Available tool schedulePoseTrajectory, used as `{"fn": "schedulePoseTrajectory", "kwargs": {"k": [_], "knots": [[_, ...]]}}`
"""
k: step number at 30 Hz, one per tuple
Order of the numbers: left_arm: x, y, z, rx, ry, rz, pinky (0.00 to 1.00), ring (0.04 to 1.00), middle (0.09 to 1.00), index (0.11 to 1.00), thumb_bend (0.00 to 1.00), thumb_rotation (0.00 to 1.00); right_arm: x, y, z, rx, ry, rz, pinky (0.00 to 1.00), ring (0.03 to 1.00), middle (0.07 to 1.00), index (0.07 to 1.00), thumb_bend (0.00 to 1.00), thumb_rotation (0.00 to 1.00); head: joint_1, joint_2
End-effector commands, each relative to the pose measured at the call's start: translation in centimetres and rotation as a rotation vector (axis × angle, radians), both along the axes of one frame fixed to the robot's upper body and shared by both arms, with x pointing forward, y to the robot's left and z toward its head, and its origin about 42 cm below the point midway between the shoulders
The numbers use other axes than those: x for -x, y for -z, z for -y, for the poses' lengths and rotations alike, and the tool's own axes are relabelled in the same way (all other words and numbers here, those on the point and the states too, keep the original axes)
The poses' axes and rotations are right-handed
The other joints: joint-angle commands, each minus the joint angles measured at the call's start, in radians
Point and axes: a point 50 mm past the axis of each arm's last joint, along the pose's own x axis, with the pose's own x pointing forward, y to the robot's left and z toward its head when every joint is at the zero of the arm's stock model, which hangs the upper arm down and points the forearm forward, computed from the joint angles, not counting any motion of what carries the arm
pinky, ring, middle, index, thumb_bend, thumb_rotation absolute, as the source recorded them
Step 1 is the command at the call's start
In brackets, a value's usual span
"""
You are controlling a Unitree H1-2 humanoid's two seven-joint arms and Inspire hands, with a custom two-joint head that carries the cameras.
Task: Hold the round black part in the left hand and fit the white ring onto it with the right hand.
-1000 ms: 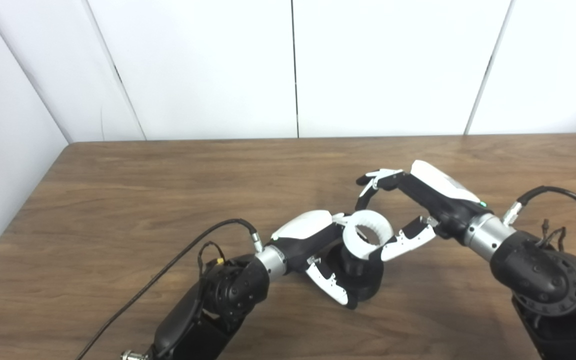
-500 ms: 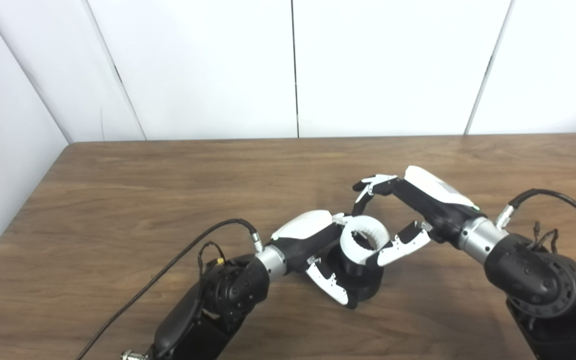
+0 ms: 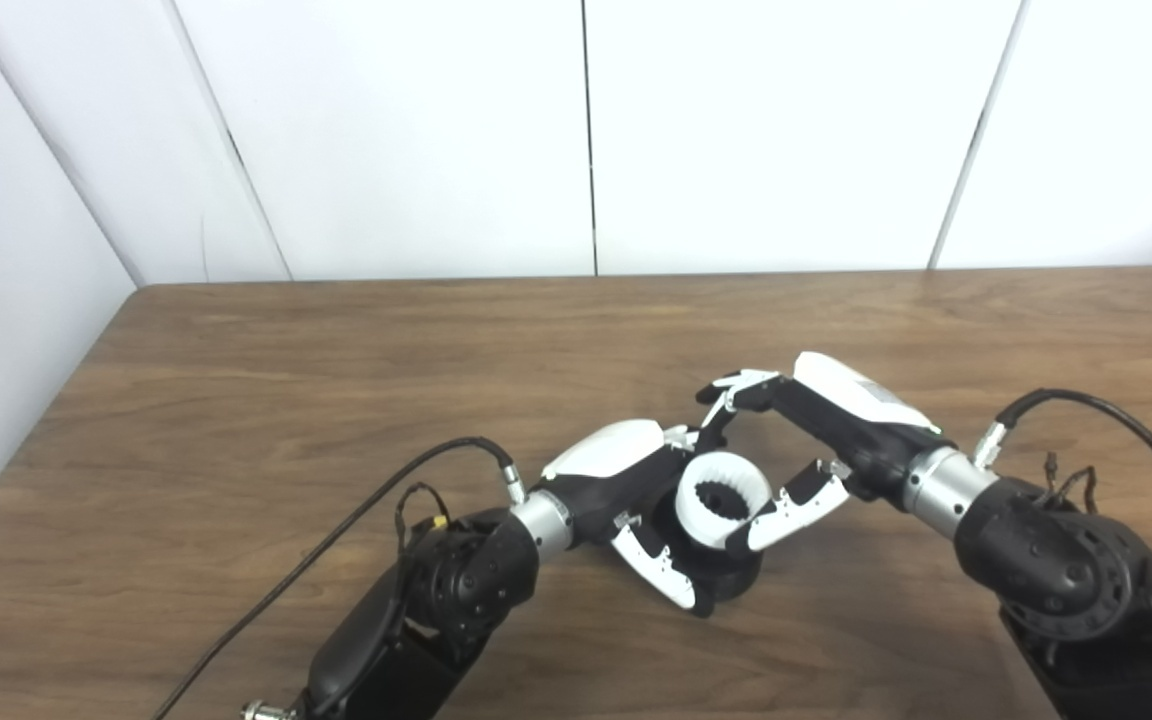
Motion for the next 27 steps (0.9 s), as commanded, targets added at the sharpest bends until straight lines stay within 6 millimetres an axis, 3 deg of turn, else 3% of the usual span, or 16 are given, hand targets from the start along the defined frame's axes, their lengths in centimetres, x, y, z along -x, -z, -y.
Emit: {"fn": "schedulePoseTrajectory", "kwargs": {"k": [1,27], "knots": [[-0.49,-0.77,-0.37,-0.028,0.006,0.025,0.94,1.0,0.968,0.689,0.94,0.21,-0.19,-0.74,-0.2,0.013,-0.022,0.049,0.84,0.918,0.848,0.491,0.52,0.15,0.001,0.001],[-0.18,-1.1,-0.16,-0.021,0.014,0.018,0.94,1.0,0.973,0.689,0.94,0.22,-0.23,-0.36,-0.33,0.021,-0.026,0.032,0.85,0.927,0.851,0.491,0.52,0.15,0.008,0.004]]}}
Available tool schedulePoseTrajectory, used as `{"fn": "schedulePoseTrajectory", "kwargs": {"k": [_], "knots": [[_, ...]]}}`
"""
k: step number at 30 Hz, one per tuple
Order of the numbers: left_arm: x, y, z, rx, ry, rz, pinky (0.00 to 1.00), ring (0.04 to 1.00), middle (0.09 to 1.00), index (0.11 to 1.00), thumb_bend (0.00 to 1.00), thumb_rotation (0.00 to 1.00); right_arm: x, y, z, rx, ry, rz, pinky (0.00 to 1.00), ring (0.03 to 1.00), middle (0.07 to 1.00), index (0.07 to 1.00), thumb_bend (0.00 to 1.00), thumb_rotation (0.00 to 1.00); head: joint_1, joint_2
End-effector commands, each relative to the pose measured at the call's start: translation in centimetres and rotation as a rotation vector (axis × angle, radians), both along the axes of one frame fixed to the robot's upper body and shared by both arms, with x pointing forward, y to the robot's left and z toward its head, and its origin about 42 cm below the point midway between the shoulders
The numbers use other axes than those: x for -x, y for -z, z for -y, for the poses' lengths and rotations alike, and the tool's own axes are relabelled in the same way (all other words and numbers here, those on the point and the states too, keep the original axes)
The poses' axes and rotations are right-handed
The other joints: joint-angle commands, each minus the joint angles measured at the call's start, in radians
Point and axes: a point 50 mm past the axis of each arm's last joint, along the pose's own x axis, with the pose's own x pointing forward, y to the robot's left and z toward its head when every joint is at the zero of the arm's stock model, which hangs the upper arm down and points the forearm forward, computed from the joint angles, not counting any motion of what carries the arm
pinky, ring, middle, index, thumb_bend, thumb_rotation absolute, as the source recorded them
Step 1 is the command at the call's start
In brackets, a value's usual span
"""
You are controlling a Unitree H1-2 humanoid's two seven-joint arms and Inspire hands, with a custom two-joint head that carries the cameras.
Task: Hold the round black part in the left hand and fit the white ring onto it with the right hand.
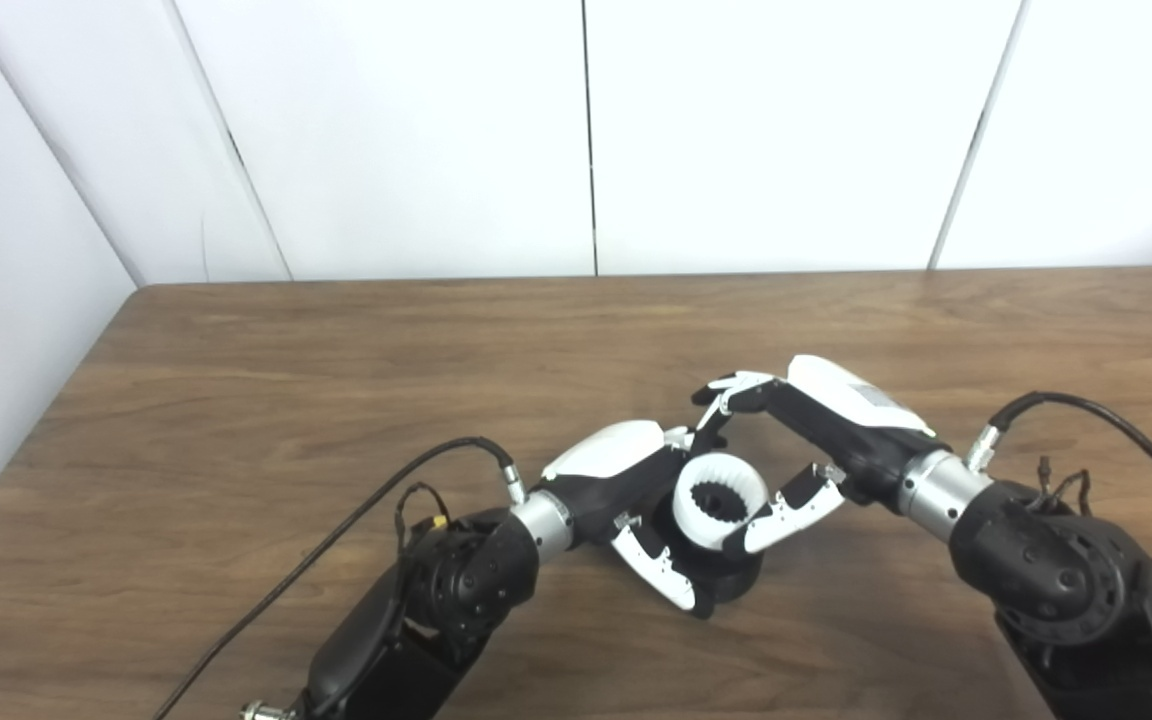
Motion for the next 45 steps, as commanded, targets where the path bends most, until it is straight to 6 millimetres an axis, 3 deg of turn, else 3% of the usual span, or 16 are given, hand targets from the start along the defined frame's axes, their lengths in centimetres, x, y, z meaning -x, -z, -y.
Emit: {"fn": "schedulePoseTrajectory", "kwargs": {"k": [1,29,30,31,33,36,45], "knots": [[-0.3,-1.0,-0.2,-0.019,0.005,0.025,0.94,1.0,0.971,0.689,0.94,0.22,-0.3,-0.6,-0.1,0.011,-0.019,0.025,0.86,0.928,0.852,0.491,0.52,0.15,0.003,0.005],[-0.5,-1.3,-0.2,-0.032,0.013,0.03,0.94,1.0,0.966,0.684,0.95,0.22,-0.4,0.7,0.4,0.035,-0.038,-0.025,0.85,0.93,0.854,0.495,0.52,0.16,-0.002,0.019],[-0.5,-1.3,-0.2,-0.033,0.013,0.03,0.95,1.0,0.965,0.684,0.95,0.22,-0.4,0.6,0.4,0.033,-0.037,-0.026,0.85,0.929,0.854,0.525,0.6,0.2,-0.002,0.019],[-0.5,-1.3,-0.2,-0.034,0.011,0.028,0.95,1.0,0.965,0.685,0.95,0.22,-0.4,0.6,0.4,0.029,-0.037,-0.027,0.86,0.928,0.853,0.586,0.74,0.26,-0.003,0.02],[-0.5,-1.3,-0.2,-0.035,0.008,0.027,0.95,1.0,0.964,0.685,0.95,0.22,-0.4,0.5,0.4,0.024,-0.037,-0.026,0.86,0.926,0.852,0.643,0.87,0.32,-0.003,0.02],[-0.5,-1.3,-0.3,-0.03,0.005,0.025,0.95,1.0,0.962,0.682,0.95,0.22,-0.3,0.3,0.3,0.017,-0.031,-0.031,0.86,0.922,0.852,0.685,0.93,0.35,-0.002,0.02],[-0.7,-1.3,-0.6,-0.041,0.006,0.033,0.95,1.0,0.955,0.714,0.96,0.22,-0.3,0.0,0.6,-0.018,-0.016,-0.036,0.86,0.934,0.881,0.76,0.95,0.35,-0.002,0.017]]}}
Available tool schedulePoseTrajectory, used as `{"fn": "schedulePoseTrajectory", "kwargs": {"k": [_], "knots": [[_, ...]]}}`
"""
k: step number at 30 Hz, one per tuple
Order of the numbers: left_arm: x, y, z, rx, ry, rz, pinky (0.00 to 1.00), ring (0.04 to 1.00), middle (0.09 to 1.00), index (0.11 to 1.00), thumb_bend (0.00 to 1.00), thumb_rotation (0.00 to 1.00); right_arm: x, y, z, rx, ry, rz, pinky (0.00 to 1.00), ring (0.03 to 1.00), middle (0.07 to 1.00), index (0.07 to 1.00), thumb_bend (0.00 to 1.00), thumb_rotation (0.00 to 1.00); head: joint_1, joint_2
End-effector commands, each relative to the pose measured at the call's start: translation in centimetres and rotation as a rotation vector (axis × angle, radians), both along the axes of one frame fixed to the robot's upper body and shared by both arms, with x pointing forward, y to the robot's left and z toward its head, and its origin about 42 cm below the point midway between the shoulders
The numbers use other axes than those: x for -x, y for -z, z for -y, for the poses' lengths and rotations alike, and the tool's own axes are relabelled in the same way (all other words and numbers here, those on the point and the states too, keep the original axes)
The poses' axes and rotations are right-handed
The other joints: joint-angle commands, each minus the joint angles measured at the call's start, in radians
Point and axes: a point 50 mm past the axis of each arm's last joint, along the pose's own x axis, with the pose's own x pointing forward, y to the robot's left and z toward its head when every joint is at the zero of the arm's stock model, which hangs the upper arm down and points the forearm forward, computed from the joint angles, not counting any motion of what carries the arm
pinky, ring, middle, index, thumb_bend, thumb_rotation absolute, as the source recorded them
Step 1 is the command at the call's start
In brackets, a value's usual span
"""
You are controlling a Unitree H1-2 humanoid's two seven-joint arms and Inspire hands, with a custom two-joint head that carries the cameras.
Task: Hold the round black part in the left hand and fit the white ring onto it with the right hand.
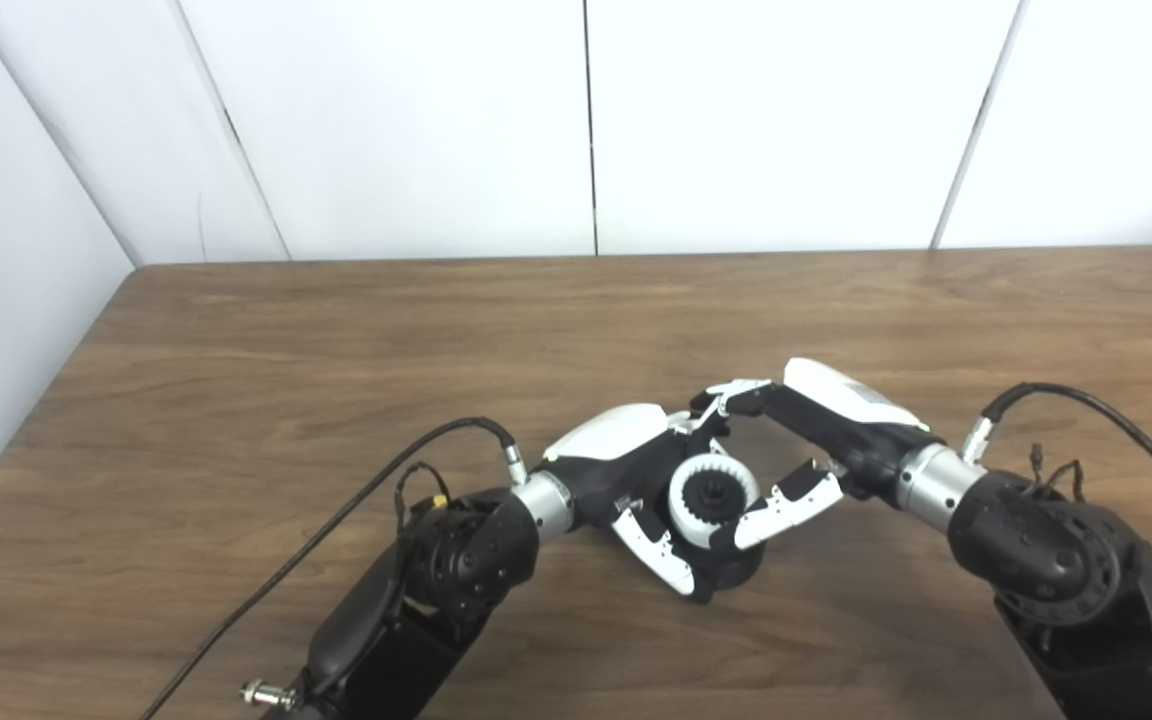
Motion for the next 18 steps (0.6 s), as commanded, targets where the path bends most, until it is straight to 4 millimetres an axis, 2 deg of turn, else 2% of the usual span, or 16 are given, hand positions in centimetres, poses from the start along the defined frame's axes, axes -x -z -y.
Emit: {"fn": "schedulePoseTrajectory", "kwargs": {"k": [1,8,18], "knots": [[-0.8,-1.0,-0.6,-0.025,-0.012,0.029,0.95,1.0,0.955,0.717,0.96,0.22,-0.2,-1.2,0.2,-0.018,0.002,0.042,0.86,0.937,0.884,0.76,0.95,0.35,-0.001,0.0],[-1.0,-1.1,-0.7,-0.03,-0.015,0.028,0.95,1.0,0.958,0.74,0.97,0.23,-0.3,-1.1,0.7,-0.03,0.012,0.046,0.85,0.939,0.889,0.752,0.94,0.36,-0.002,-0.003],[-0.8,-1.2,-1.7,-0.023,-0.027,0.035,0.92,1.0,0.954,0.831,1.0,0.26,-0.3,-1.4,1.4,-0.063,0.05,0.052,0.84,0.926,0.886,0.738,0.94,0.37,-0.004,-0.003]]}}
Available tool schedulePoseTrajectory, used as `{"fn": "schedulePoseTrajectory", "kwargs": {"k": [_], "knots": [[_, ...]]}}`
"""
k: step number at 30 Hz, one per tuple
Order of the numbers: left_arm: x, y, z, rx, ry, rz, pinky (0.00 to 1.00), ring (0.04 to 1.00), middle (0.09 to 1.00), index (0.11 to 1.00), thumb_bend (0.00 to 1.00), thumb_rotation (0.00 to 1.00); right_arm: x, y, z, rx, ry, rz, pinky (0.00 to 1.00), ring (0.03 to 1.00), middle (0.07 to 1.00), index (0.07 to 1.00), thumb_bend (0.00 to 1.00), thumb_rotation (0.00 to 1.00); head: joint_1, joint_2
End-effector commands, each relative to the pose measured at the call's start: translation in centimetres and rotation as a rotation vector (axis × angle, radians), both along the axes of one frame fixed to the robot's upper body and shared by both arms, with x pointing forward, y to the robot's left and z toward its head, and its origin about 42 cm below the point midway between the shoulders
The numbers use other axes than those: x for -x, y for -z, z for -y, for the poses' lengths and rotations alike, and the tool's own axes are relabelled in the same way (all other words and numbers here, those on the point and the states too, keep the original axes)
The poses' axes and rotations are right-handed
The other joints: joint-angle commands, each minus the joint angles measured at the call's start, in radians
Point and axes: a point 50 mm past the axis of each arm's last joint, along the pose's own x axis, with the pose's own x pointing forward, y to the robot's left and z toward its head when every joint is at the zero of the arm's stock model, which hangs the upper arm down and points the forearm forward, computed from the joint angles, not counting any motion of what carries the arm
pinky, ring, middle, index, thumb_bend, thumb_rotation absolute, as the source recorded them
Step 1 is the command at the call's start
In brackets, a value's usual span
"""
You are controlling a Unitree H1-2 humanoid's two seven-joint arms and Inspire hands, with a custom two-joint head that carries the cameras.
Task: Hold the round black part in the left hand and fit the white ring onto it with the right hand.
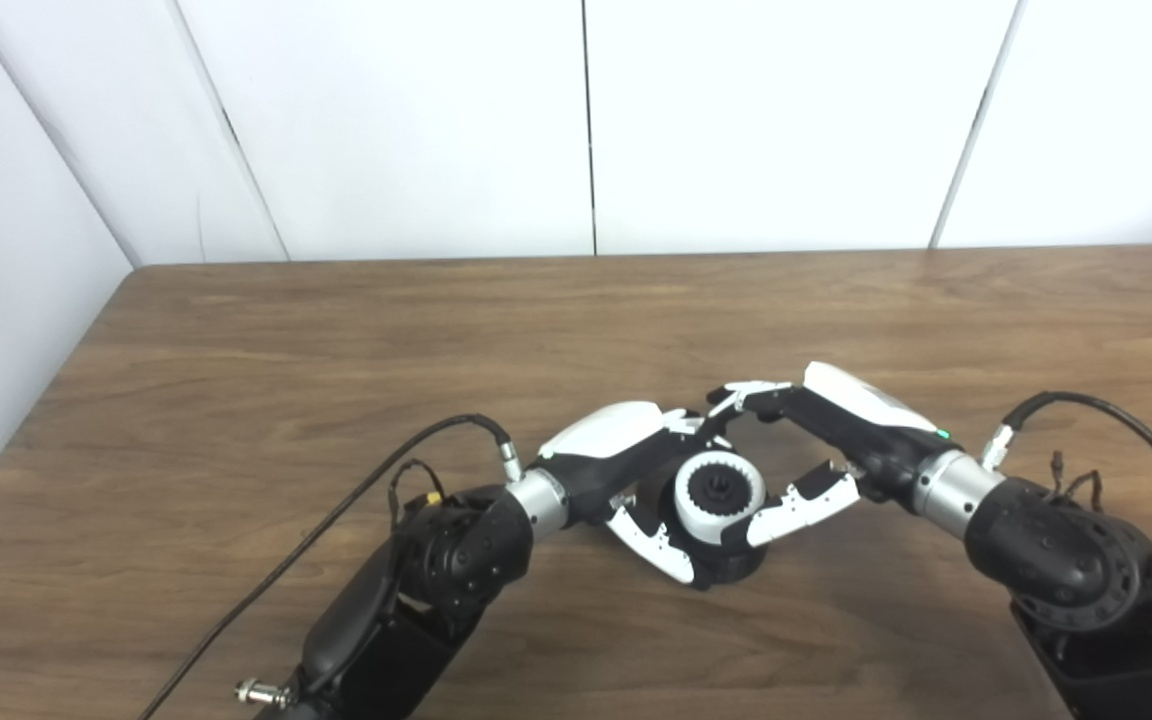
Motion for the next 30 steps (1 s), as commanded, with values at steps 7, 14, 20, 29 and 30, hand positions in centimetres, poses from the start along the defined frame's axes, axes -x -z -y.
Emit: {"fn": "schedulePoseTrajectory", "kwargs": {"k": [7,14,20,29,30], "knots": [[-0.4,-1.2,-2.3,-0.013,-0.052,0.032,0.92,1.0,0.962,0.887,1.0,0.27,-0.4,-1.7,0.6,-0.042,0.036,0.077,0.84,0.909,0.877,0.748,0.96,0.37,-0.002,-0.001],[-0.3,-1.2,-4.0,0.0,-0.101,0.019,0.91,1.0,0.965,0.903,1.0,0.27,-0.5,-1.3,1.1,-0.057,0.057,0.076,0.83,0.904,0.88,0.776,0.96,0.38,-0.009,-0.003],[-0.1,-1.5,-6.4,0.031,-0.161,0.016,0.93,0.997,0.976,0.938,1.0,0.41,-0.4,-0.9,1.9,-0.085,0.109,0.057,0.84,0.915,0.896,0.792,0.93,0.4,-0.018,-0.009],[1.6,-1.3,-10.7,0.241,-0.428,0.018,0.91,0.966,0.974,0.948,0.9,0.73,0.0,0.5,3.2,-0.198,0.225,0.019,0.84,0.913,0.923,0.876,0.66,0.66,-0.077,0.002],[1.9,-1.3,-10.8,0.261,-0.447,0.012,0.92,0.978,0.986,0.964,0.85,0.79,0.0,0.7,3.3,-0.215,0.234,0.016,0.85,0.92,0.928,0.886,0.64,0.69,-0.079,0.002]]}}
